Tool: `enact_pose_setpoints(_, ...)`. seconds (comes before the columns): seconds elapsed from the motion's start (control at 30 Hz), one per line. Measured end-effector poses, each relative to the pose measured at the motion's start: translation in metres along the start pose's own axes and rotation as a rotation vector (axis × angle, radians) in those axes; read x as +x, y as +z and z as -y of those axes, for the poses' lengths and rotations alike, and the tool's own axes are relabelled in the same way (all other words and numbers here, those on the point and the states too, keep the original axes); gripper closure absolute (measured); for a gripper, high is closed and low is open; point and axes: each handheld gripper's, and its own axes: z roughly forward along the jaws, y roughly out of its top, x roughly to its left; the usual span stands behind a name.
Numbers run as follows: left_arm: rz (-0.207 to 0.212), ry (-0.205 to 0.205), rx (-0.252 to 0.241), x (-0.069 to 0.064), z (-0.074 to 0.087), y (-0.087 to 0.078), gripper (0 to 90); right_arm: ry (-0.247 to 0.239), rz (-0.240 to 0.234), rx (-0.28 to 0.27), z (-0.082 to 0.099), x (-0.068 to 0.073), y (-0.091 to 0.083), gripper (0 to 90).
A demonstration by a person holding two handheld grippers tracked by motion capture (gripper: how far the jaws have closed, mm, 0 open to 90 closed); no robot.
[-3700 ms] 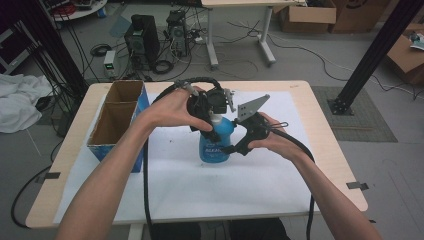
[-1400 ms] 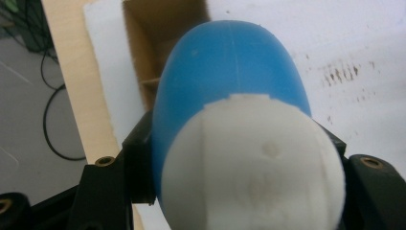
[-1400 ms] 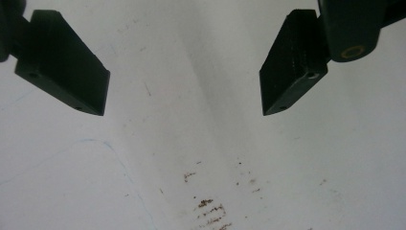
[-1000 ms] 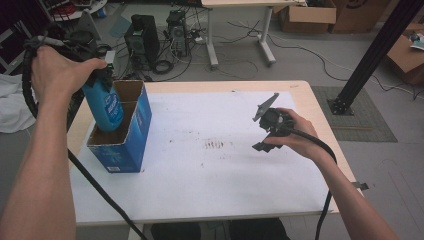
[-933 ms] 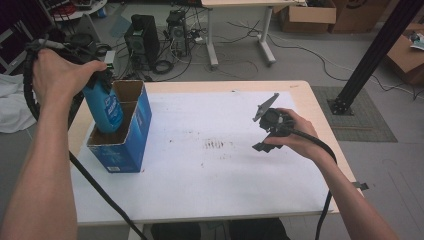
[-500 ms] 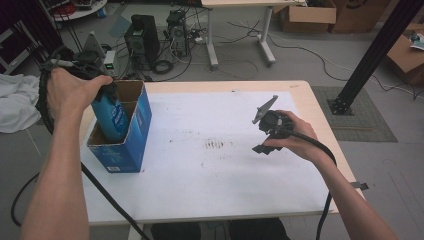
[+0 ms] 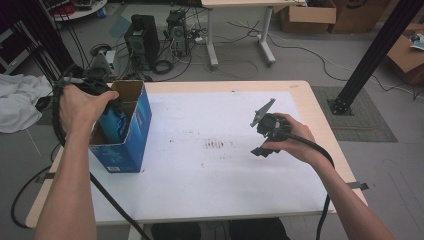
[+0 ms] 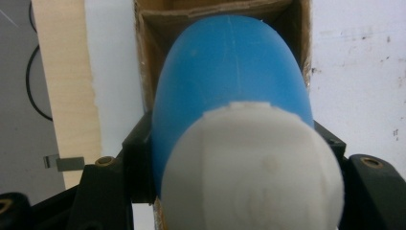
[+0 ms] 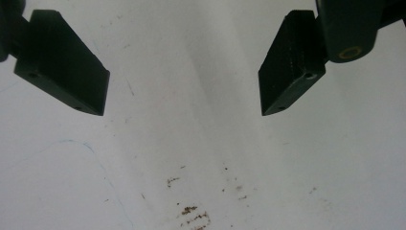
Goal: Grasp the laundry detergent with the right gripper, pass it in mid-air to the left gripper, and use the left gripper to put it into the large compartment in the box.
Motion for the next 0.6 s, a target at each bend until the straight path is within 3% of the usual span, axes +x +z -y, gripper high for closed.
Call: enact_pose_setpoints(0.6,-0.009,-0.008,0.025,-0.003,0.007,0.037,38.2,0.006,-0.001,0.006,0.004,0.003,0.005,18.0)
